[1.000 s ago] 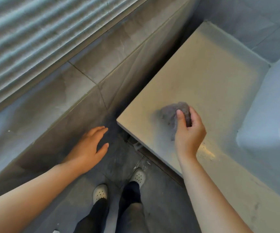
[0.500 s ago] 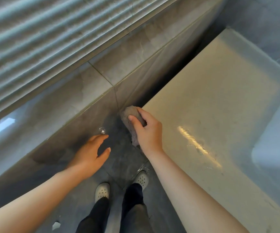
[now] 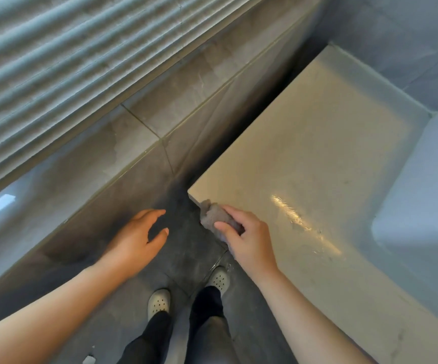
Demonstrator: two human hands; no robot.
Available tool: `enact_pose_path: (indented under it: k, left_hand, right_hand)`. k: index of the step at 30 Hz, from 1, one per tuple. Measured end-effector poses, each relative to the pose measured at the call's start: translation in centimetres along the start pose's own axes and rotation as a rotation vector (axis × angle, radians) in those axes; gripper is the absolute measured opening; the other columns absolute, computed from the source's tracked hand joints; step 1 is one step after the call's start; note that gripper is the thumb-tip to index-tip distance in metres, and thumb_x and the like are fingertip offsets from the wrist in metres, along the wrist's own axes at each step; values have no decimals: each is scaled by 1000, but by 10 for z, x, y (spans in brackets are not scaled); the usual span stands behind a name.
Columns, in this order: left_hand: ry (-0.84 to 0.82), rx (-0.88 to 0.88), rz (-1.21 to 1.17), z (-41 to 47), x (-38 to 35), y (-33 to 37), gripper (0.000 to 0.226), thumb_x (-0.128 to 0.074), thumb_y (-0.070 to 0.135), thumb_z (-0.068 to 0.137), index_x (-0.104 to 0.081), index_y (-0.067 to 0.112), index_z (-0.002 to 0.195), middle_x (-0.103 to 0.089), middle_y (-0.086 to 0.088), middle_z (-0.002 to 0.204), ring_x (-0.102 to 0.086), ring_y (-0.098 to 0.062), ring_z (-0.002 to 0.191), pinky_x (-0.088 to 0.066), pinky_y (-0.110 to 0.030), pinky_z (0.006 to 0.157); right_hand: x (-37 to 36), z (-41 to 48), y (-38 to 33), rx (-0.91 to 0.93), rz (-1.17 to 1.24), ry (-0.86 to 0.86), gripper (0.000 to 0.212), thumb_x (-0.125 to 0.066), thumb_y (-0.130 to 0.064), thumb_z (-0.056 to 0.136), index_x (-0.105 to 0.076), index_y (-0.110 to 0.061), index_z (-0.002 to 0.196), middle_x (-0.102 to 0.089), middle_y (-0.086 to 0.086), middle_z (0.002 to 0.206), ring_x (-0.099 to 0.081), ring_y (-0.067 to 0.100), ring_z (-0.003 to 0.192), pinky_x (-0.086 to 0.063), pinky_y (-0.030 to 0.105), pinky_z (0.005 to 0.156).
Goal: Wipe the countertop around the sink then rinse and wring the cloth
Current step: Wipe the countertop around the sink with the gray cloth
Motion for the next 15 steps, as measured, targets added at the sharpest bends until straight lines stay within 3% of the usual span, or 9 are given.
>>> enact_pose_path:
  k: [3, 7, 10, 12, 15]
  left_hand:
    - [1, -94, 36, 3, 3, 29, 50, -50, 38, 93, -39, 26, 141, -39, 10, 144, -55, -11, 104, -40, -22, 86]
    - [20, -213, 112, 10, 2, 77, 49, -51, 36, 93, -43, 22, 139, -44, 6, 142, -53, -10, 107, -41, -21, 85]
    - [18, -266, 138, 15, -3, 111, 47, -53, 34, 92, -45, 21, 137, -46, 5, 140, -55, -13, 109, -46, -27, 90]
    - [7, -314, 176, 18, -9, 135, 47, -52, 33, 92, -45, 21, 137, -45, 5, 140, -56, -14, 105, -48, -30, 88]
    - [-4, -393, 226, 23, -18, 168, 46, -51, 32, 94, -45, 18, 137, -46, 3, 140, -51, -16, 117, -42, -25, 97]
  right_hand:
    - [59, -9, 16, -153, 187, 233, 38, -70, -20, 84, -62, -26, 121, -63, -23, 107, -59, -10, 102, -48, 11, 88]
    - [135, 0, 42, -186, 90, 579, 35, -68, -26, 86, -63, -16, 119, -67, -9, 109, -61, 6, 102, -45, 8, 85]
    - [133, 11, 62, -192, -29, 550, 43, -73, -29, 82, -58, -16, 121, -64, -3, 114, -59, 12, 103, -47, 21, 87]
    - [122, 14, 63, -135, -126, 495, 48, -74, -24, 81, -56, -15, 124, -58, -1, 120, -53, 12, 108, -42, 19, 88]
    - [128, -2, 67, -130, -227, 525, 47, -73, -21, 81, -57, -13, 124, -56, 1, 118, -52, 13, 105, -37, 15, 83]
Point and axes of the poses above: each hand's wrist, its own z-axis towards the middle knuckle, its own x-axis out of the back of the hand, y = z × x, the point moved 9 cm from there along z, towards the middle knuckle
